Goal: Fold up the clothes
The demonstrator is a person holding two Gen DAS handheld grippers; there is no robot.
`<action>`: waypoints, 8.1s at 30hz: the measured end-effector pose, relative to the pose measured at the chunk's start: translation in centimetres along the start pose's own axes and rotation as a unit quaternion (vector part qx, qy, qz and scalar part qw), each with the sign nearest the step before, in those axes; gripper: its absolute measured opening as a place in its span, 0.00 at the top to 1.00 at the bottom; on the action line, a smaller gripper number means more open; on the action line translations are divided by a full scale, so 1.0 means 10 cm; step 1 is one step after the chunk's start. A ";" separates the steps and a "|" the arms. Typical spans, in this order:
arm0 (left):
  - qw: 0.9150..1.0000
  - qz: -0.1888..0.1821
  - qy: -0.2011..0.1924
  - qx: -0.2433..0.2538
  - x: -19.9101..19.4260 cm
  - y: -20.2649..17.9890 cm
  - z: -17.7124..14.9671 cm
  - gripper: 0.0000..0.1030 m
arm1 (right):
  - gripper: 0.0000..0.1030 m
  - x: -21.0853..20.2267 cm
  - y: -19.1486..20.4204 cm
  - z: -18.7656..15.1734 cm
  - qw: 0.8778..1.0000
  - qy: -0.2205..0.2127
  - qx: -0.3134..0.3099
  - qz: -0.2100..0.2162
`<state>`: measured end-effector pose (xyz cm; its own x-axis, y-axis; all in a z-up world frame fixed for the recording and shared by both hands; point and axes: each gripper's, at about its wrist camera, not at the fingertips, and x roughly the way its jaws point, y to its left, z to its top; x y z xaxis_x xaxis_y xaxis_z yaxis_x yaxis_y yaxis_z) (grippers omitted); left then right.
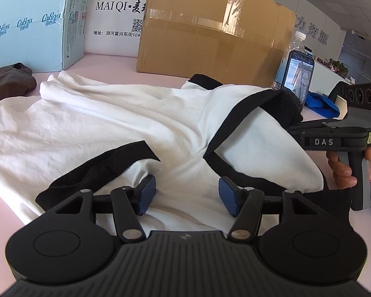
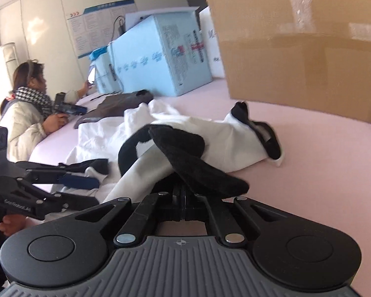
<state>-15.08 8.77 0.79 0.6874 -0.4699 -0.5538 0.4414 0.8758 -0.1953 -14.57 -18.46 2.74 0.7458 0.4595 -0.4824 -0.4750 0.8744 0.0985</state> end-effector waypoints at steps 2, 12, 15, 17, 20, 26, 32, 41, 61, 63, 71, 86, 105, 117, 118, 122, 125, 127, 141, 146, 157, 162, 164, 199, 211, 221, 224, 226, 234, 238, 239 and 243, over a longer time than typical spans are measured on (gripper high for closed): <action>1.000 0.000 0.000 -0.001 0.00 0.00 0.00 0.48 | 1.00 -0.09 0.04 0.07 0.998 0.005 -0.036 -0.044; 1.000 -0.012 -0.004 -0.013 -0.01 0.05 0.00 0.48 | 1.00 -0.66 0.00 0.63 0.968 0.018 -0.104 -0.227; 1.000 -0.017 -0.005 -0.017 -0.02 0.08 -0.01 0.48 | 0.99 -0.49 -0.02 0.54 0.978 0.086 -0.065 -0.178; 1.000 -0.019 -0.006 -0.017 -0.03 0.08 -0.01 0.48 | 0.99 -0.39 -0.05 0.45 0.983 0.118 -0.032 -0.138; 1.000 -0.021 -0.008 -0.016 -0.04 0.08 -0.02 0.48 | 0.85 -0.30 -0.05 0.28 0.984 0.131 -0.028 -0.117; 1.000 -0.021 -0.010 -0.014 -0.05 0.08 -0.03 0.48 | 0.63 -0.20 -0.08 0.05 0.990 0.103 -0.009 -0.094; 1.000 -0.015 -0.012 -0.004 -0.05 0.05 -0.03 0.47 | 0.63 -0.03 -0.09 0.00 0.995 0.057 -0.010 -0.077; 1.000 -0.009 -0.013 0.004 -0.03 0.03 -0.04 0.47 | 0.78 0.21 -0.14 0.01 0.997 0.048 -0.020 -0.053; 1.000 0.001 -0.014 0.017 -0.03 -0.02 -0.05 0.46 | 0.91 0.07 -0.07 0.45 0.981 -0.008 -0.014 -0.195; 1.000 0.000 -0.014 0.016 -0.02 -0.02 -0.05 0.46 | 0.91 0.20 -0.02 0.54 0.973 -0.011 -0.013 -0.229; 1.000 -0.004 -0.015 0.010 -0.03 0.00 -0.05 0.46 | 0.57 0.74 0.04 0.74 0.988 0.056 0.017 -0.142; 1.000 -0.020 -0.015 0.004 -0.04 0.01 -0.03 0.41 | 0.44 0.21 -0.18 0.30 0.989 0.104 0.067 -0.078; 1.000 -0.016 -0.016 0.008 -0.02 0.03 -0.03 0.41 | 0.94 -0.34 -0.08 0.18 0.979 0.045 0.031 -0.197; 1.000 -0.014 -0.021 0.011 -0.06 0.02 -0.05 0.40 | 0.75 -0.47 -0.09 -0.28 0.964 0.104 0.030 -0.242; 1.000 -0.016 -0.022 0.010 -0.07 0.03 -0.05 0.40 | 0.68 -0.53 -0.07 -0.29 0.967 0.097 0.027 -0.233; 0.999 -0.030 -0.029 -0.004 -0.11 0.10 -0.07 0.40 | 0.66 -0.81 0.09 -0.28 0.975 0.059 -0.002 -0.214; 0.999 -0.037 -0.031 -0.012 -0.12 0.11 -0.07 0.39 | 0.66 -1.02 0.19 -0.28 0.986 0.047 -0.019 -0.160; 0.999 -0.037 -0.031 -0.011 -0.12 0.11 -0.07 0.39 | 0.66 -1.10 0.32 -0.32 0.994 0.047 -0.041 -0.095; 0.999 -0.036 -0.033 -0.010 -0.13 0.10 -0.08 0.38 | 0.65 -0.98 0.34 -0.58 0.984 0.109 0.094 0.101; 0.999 -0.036 -0.034 -0.011 -0.13 0.10 -0.08 0.38 | 0.94 -0.98 0.49 -0.62 0.989 0.093 0.077 0.079; 0.982 0.001 -0.186 -0.009 -0.97 0.36 -0.21 0.28 | 0.96 -1.58 0.74 -0.79 0.996 0.082 -0.014 0.026; 0.985 0.033 -0.170 -0.007 -1.10 0.59 -0.18 0.24 | 0.78 -1.55 0.62 -0.63 0.999 0.050 -0.008 0.011; 0.987 0.031 -0.156 0.008 -1.08 0.59 -0.21 0.23 | 0.53 -1.61 0.65 -0.50 0.999 -0.011 -0.038 0.007; 0.985 0.027 -0.168 0.018 -1.59 0.41 -0.64 0.21 | 0.97 -0.59 1.82 -0.28 0.965 -0.064 -0.158 0.199; 0.984 0.043 -0.174 -0.007 -1.96 0.45 -0.97 0.19 | 0.50 -0.28 1.74 -0.36 0.995 -0.027 -0.078 0.056; 0.985 0.015 -0.174 -0.001 -1.96 0.38 -1.05 0.18 | 0.74 0.33 1.71 -0.24 0.997 0.058 -0.018 -0.044; 0.985 0.015 -0.172 -0.009 -1.95 0.43 -1.06 0.18 | 0.96 0.19 1.79 -0.30 0.998 0.028 -0.050 -0.026; 0.985 0.018 -0.172 -0.014 -1.96 0.47 -1.08 0.18 | 0.96 -0.04 1.88 -0.37 0.997 -0.007 -0.082 0.014; 0.980 0.033 -0.196 -0.027 -2.15 0.62 -1.17 0.18 | 0.95 -0.67 2.26 -0.85 0.956 -0.016 -0.237 0.172; 0.979 0.029 -0.200 -0.016 -2.21 0.59 -1.20 0.17 | 0.85 -0.71 2.35 -1.01 0.950 -0.007 -0.255 0.181; 0.980 0.025 -0.199 -0.013 -2.21 0.58 -1.19 0.17 | 0.82 -0.72 2.36 -1.03 0.950 -0.010 -0.255 0.179; 0.982 0.010 -0.187 0.014 -2.16 0.45 -1.18 0.17 | 0.59 -0.79 2.35 -1.07 0.955 -0.038 -0.245 0.165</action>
<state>-34.73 24.19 2.28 0.8571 -0.4655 -0.2207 0.4386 0.8840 -0.1616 -36.66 -3.19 -0.40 0.5409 0.7234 -0.4291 -0.8374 0.5111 -0.1940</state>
